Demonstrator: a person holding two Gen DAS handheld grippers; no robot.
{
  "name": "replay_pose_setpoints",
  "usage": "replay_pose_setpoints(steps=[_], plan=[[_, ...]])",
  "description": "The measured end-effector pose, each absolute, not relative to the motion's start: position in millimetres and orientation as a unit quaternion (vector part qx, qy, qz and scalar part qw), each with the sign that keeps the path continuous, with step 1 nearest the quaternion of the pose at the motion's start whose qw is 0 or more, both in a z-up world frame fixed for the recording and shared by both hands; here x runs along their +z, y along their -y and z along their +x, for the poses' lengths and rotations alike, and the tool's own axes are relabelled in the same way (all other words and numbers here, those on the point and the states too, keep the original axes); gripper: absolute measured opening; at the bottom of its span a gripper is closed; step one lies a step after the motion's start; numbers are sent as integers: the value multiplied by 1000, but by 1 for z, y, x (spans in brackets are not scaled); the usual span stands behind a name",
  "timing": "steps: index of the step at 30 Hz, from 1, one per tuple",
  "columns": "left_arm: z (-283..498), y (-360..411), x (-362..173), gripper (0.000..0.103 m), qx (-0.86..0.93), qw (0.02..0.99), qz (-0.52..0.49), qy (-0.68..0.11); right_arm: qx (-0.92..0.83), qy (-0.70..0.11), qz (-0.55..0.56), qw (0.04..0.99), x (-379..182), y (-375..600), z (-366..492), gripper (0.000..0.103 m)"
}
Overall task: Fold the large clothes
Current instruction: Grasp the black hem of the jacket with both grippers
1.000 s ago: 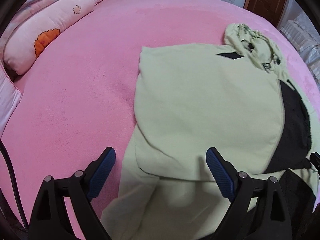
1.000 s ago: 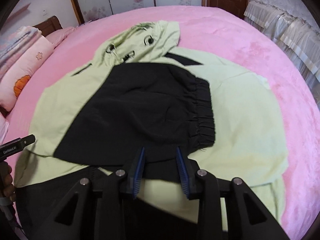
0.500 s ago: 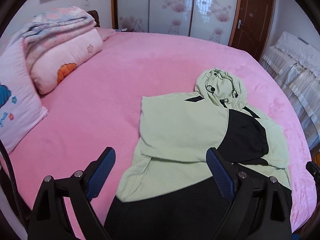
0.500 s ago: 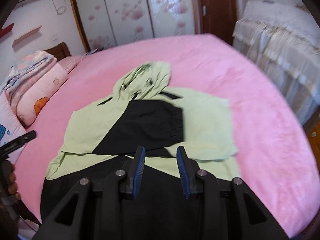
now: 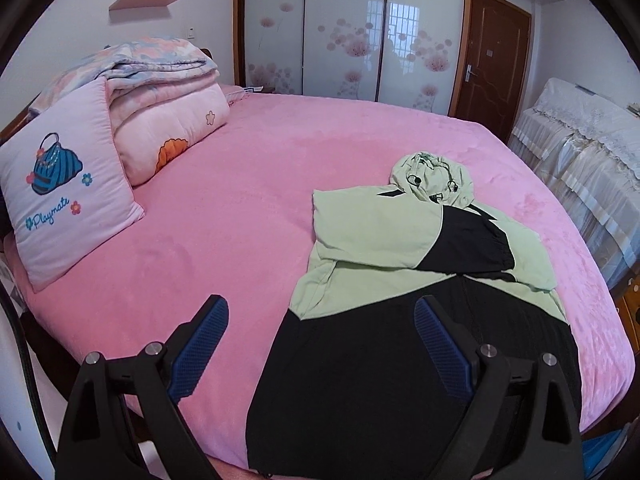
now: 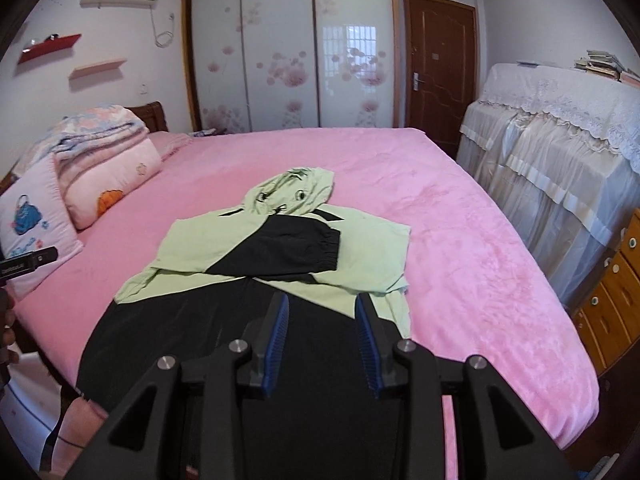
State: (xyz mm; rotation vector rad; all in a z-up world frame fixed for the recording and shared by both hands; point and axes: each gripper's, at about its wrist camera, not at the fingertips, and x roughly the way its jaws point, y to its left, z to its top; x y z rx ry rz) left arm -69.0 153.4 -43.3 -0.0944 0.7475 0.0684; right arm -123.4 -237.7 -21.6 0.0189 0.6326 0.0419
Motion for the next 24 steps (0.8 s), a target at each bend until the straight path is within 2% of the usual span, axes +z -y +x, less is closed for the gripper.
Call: replay_pose_setpoints(steps=[6,13,24], plan=[[-91,-171,-95,94,3,916,-46,-399,30,-324,12,946,-52,248,-152,35],[-97,-206,-171,94,17,876,-51,-479,13,-392,10,920,-105,280,-169,35],[-104,-221,-245,93,5,829,-50,-556,-17,-496,98,863,-183,340,-183,35]])
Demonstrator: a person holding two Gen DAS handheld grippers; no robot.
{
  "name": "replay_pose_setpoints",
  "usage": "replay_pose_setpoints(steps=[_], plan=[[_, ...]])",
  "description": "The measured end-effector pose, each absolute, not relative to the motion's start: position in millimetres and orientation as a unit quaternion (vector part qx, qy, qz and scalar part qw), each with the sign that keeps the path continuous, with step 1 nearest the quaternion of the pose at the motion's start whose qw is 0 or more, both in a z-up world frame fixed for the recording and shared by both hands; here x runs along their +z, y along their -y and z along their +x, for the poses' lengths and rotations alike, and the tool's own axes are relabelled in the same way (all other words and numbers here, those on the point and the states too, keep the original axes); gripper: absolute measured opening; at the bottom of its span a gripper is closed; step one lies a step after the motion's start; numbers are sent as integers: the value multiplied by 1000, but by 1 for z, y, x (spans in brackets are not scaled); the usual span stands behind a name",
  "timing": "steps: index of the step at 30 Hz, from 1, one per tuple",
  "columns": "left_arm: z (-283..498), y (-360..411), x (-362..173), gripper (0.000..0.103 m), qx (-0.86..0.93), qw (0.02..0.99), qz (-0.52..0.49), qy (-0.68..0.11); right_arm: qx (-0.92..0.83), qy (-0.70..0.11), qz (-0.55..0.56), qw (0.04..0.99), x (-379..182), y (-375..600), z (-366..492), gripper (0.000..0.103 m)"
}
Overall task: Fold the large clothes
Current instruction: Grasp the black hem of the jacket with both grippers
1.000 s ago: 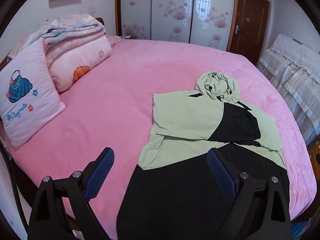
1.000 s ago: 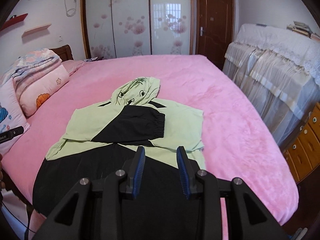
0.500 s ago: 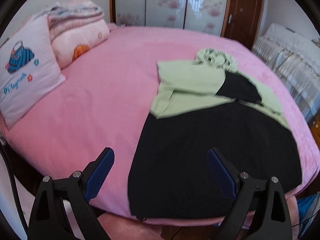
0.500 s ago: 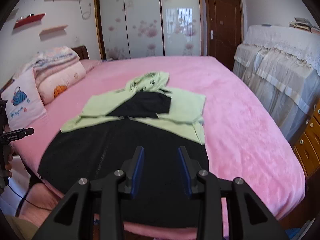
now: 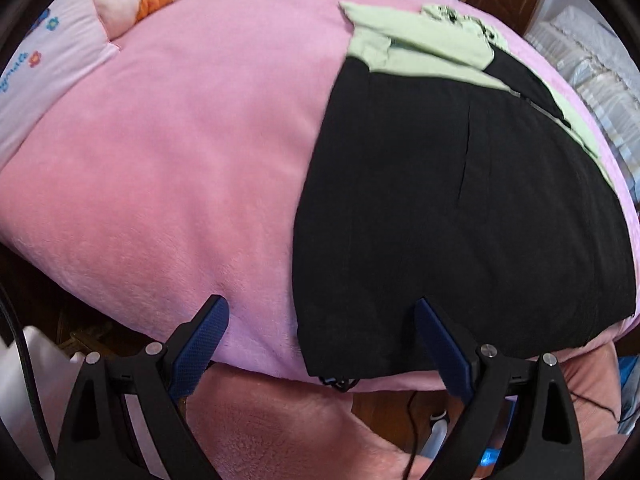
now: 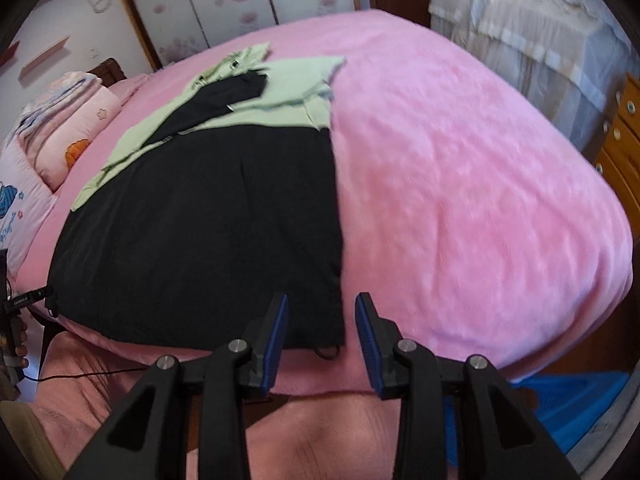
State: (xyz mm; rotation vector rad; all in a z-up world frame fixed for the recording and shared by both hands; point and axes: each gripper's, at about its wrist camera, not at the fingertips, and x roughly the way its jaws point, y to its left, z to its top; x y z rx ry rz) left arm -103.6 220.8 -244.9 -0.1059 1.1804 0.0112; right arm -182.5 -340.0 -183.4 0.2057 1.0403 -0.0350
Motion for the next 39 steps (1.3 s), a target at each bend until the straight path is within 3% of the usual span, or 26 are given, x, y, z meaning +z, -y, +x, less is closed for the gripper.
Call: replay_pose_setpoints(steps=[10,15,23,31,35,39], plan=[[-96,-231,-255,94,-16,820,-80,-566,14,-522,150,840,-213,344,-171,35],[-95,-238,-257,93,-27,820,-96,-564,19,-526,174,832,-222,347,-165,42],[-103,-245,-250,70,-45,829,-104,-548,31,-519,179,835,-217,346,-167,42],[-106,-248,-245,41,-64,834,-103,-539,43,-518,169,837,-211,343,-171,42],[-101,-241,-247,40,-67,832,-83,-544,45,-522,167,835,-210,344,-170,42],[-95,-235,-254,48,-65,827,-76,-553,36,-529,171,830,-216,347,-166,42]])
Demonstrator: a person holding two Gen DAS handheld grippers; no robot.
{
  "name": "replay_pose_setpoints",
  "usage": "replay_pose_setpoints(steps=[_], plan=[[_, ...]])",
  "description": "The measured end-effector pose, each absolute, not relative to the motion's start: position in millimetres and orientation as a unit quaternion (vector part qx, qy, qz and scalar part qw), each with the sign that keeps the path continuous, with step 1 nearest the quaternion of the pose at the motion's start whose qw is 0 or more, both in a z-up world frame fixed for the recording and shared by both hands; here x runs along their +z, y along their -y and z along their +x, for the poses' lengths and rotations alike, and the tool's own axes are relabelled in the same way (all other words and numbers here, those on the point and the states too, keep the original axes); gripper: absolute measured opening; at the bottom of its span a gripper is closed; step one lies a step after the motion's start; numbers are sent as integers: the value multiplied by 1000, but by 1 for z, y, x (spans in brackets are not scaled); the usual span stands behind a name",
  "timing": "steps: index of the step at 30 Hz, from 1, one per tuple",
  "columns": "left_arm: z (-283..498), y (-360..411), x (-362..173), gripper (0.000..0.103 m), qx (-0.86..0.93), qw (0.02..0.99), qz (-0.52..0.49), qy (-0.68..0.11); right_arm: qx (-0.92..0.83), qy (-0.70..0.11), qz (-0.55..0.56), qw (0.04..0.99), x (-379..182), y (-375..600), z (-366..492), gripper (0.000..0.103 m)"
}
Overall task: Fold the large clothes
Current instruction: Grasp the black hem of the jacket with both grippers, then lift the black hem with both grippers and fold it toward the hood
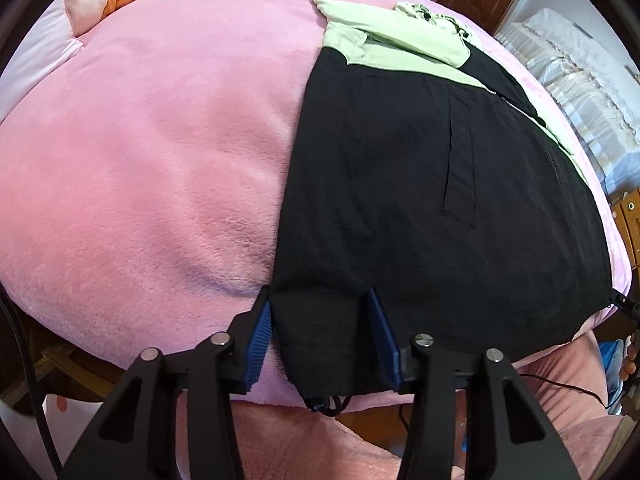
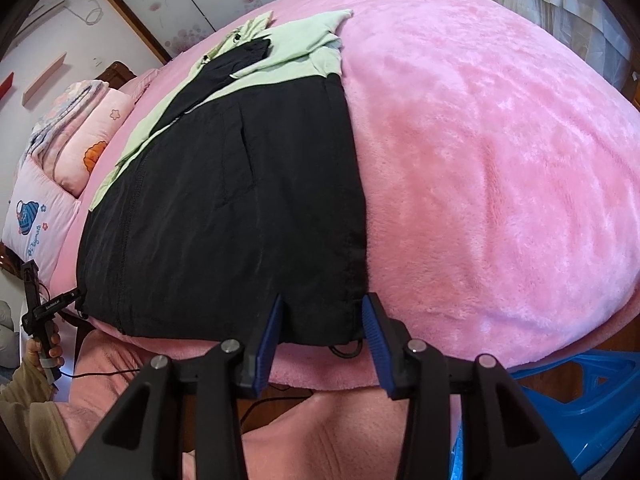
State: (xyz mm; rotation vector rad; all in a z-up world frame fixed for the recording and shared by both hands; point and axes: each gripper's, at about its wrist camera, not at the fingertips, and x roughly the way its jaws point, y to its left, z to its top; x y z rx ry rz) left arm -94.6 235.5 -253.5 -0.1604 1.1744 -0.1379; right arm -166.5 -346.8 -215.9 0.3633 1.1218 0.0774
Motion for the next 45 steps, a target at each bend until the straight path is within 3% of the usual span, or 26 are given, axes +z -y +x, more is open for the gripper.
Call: replay_pose_setpoints(steps=[7,12,14,15,16,18,19,21,24,33,40,45], plan=[[-88,-225,-259,75,-87,822,-71,-559,26,-537,176,824,-226,351,-163,45],[-86,-212,-262,79,-79,824,-52,-559,28,-545,189,817,-237,353,-157,47],[-87,-212,-260,69,-73,825,-56,-557,30,-547,187,815,-238,351,-156,47],[-89,-214,-259,54,-69,827,-55,-556,29,-550,180,815,-238,348,-155,45],[-90,-215,-257,33,-64,828,-57,-555,30,-552,170,816,-237,345,-154,42],[-90,-219,-254,13,-64,824,-75,-558,25,-557,144,818,-234,337,-154,36],[-90,-219,-253,10,-61,822,-80,-561,26,-558,134,819,-232,333,-153,33],[-88,-209,-249,6,-44,817,-61,-572,24,-556,104,825,-225,324,-153,23],[-85,-188,-236,4,-25,812,-32,-582,21,-539,61,840,-208,311,-156,20],[-50,-190,-139,3,-40,826,-179,-532,47,-423,77,902,-107,315,-136,17],[26,-208,-65,3,-17,849,-259,-460,37,-338,91,936,-32,326,-53,17],[113,-206,-61,4,6,862,-259,-437,-3,-337,129,933,-29,356,36,17]])
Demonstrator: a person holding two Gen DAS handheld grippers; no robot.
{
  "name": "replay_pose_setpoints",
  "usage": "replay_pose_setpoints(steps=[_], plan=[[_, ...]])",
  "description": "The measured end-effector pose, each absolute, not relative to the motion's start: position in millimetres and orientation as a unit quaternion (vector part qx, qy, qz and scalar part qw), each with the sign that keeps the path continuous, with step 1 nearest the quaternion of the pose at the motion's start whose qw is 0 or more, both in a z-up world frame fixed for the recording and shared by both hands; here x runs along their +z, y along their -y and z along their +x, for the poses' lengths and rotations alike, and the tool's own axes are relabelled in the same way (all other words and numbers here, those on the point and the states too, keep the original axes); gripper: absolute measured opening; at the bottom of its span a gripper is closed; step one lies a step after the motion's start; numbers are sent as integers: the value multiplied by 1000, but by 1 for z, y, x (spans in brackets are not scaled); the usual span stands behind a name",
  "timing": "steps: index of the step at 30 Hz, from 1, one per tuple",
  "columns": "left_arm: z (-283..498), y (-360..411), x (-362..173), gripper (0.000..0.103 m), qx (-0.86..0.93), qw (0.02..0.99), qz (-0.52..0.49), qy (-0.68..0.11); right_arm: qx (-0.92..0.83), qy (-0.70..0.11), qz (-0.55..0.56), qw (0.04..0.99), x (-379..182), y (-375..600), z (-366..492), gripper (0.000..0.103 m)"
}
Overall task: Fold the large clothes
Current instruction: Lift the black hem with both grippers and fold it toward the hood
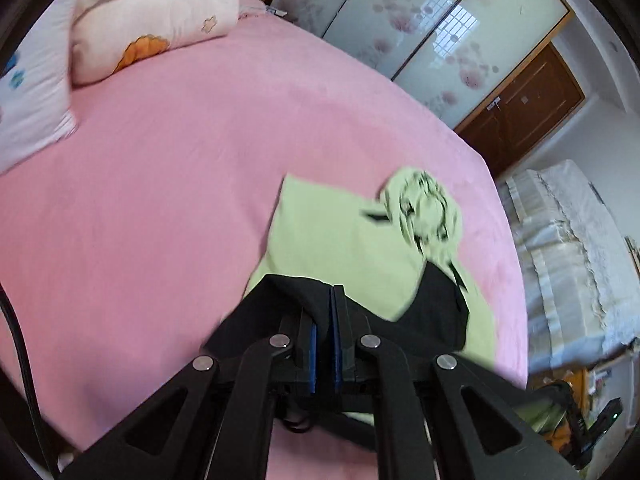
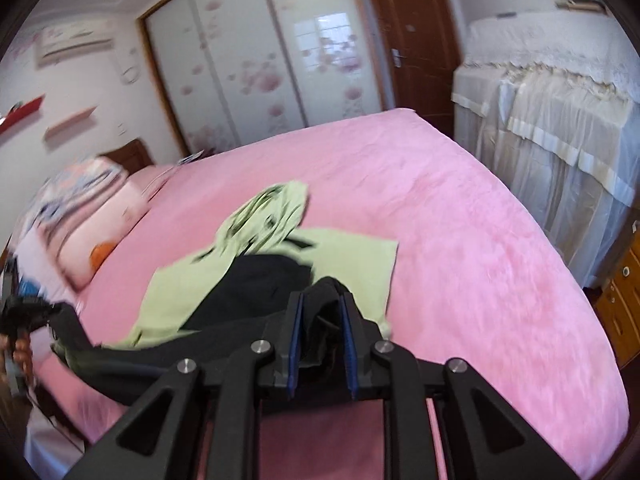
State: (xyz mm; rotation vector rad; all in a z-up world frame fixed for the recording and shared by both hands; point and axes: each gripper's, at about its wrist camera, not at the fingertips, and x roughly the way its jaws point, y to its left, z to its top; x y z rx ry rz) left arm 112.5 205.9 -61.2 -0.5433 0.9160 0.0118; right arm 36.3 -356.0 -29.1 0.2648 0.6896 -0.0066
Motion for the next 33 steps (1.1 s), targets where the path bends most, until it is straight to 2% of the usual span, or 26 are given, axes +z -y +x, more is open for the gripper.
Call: replay_pose_setpoints(steps=[2,7,9,12,18,22,24,26,28,29,30,33], plan=[[141,-208,-71,4,15,862,-254,-439,-14,-357,145,923,-41,364,77,17],[231,-194,-139,9,45,846,-220,-484,-54,-418,178,889,-107,378,170,18],[258,-191,-172,11,55,830,-212,-513,-64,-446,182,874,-136,379,196,23],[274,-189,-203,13,57,822,-185,-536,-71,-477,194,854,-169,380,217,25],[285,-186,-231,16,42,815,-161,-555,-35,-451,224,863,-175,393,213,35],[285,-162,-224,14,47,831,-73,-549,-10,-436,247,865,-166,405,202,38],[284,-158,-215,14,34,839,-49,-541,0,-430,248,868,-162,407,197,45],[283,-158,-203,28,7,841,-45,-538,4,-427,237,873,-158,407,191,49],[281,-164,-195,76,-27,837,-79,-540,6,-431,220,875,-158,403,188,53],[278,-168,-187,87,-31,842,-94,-531,7,-435,209,876,-158,401,187,55],[276,-171,-179,94,-29,849,-98,-518,8,-439,199,876,-158,397,186,55],[267,-176,-158,94,-28,871,-83,-484,13,-441,174,880,-155,389,182,55]])
